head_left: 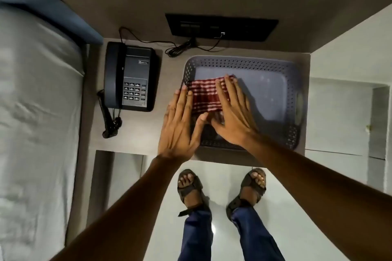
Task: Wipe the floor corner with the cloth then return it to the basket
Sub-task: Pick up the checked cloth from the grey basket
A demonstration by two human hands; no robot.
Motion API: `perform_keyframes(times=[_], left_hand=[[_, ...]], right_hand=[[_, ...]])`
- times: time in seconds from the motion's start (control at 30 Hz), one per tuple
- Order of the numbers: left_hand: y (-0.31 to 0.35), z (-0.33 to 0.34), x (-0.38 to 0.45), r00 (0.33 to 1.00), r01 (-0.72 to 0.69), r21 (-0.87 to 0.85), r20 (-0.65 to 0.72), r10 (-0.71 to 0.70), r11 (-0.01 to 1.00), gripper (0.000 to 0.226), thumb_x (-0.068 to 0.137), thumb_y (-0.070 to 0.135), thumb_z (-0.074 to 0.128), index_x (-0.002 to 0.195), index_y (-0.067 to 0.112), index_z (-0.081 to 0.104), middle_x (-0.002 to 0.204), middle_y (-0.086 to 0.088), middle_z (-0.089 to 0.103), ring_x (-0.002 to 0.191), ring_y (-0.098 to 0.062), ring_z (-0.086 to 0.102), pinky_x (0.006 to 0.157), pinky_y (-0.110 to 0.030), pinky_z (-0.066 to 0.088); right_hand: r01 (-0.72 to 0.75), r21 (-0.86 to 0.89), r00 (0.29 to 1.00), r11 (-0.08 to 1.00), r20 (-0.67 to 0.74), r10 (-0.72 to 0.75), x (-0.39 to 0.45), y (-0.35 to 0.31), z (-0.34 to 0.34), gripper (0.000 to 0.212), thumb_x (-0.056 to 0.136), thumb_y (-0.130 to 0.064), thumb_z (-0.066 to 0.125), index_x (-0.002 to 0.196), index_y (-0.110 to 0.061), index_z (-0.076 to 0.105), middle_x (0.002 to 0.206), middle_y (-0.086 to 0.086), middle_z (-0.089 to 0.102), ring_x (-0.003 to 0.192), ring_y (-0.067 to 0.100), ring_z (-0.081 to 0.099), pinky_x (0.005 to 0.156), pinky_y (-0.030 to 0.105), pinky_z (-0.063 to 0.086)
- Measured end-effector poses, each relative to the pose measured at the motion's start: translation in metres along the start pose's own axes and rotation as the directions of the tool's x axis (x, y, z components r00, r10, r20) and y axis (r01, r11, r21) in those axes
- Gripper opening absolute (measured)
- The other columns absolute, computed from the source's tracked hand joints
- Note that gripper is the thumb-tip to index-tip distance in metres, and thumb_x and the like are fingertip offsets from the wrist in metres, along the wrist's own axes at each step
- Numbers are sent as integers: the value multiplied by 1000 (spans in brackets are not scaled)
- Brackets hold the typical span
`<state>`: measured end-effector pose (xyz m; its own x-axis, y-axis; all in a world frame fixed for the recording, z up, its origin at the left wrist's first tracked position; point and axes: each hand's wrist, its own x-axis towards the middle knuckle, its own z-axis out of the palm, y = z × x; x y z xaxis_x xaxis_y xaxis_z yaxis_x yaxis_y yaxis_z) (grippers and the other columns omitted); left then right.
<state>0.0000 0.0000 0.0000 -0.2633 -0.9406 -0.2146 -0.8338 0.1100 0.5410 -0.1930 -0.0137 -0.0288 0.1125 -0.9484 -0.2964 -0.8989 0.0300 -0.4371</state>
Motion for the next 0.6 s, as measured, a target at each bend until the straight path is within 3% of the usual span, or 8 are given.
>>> perform_keyframes(times=[0.17, 0.3, 0.37, 0.5, 0.6], left_hand=[[-3, 16, 8, 999, -1, 43, -49, 3, 999, 76, 111, 50, 28, 173, 8, 11, 185, -9, 5, 172, -21, -2, 141, -44, 3], [-14, 26, 8, 996, -44, 30, -74, 46, 999, 78, 111, 49, 30, 173, 7, 10, 185, -9, 3, 172, -22, -4, 141, -45, 7], [-14, 30, 9, 996, -43, 41, -82, 47, 998, 79, 111, 50, 31, 173, 6, 9, 185, -10, 3, 172, -23, -5, 141, -48, 9], [-9, 32, 10, 995, -19, 83, -93, 27, 996, 82, 109, 52, 29, 173, 5, 10, 184, -12, 4, 172, -26, -4, 141, -48, 2], [-3, 32, 10, 995, -16, 122, -95, 27, 992, 79, 108, 47, 27, 172, 2, 13, 184, -15, 5, 172, -29, -1, 141, -46, -2]], right_hand=[[132, -143, 987, 981, 110, -116, 16, 15, 22, 114, 90, -59, 67, 173, -19, 0, 183, 14, -10, 169, 39, -10, 137, 63, 4], [147, -283, 986, 948, 113, -119, 16, 23, 40, 118, 88, -79, 54, 173, -23, -6, 183, 15, -10, 169, 40, -9, 137, 64, 5], [129, -311, 990, 942, 96, -104, 17, 24, 44, 110, 94, -72, 54, 173, -24, -6, 184, 14, -8, 169, 40, -7, 136, 64, 8], [129, -194, 991, 973, -20, -135, 16, 23, 43, 80, 107, -44, 53, 173, -24, 12, 184, 9, 8, 170, 35, 3, 138, 59, 9], [53, 77, 988, 996, -152, -41, 16, 24, 35, 71, 101, -23, 71, 164, -14, 41, 175, 13, 38, 165, 35, 30, 136, 55, 26]])
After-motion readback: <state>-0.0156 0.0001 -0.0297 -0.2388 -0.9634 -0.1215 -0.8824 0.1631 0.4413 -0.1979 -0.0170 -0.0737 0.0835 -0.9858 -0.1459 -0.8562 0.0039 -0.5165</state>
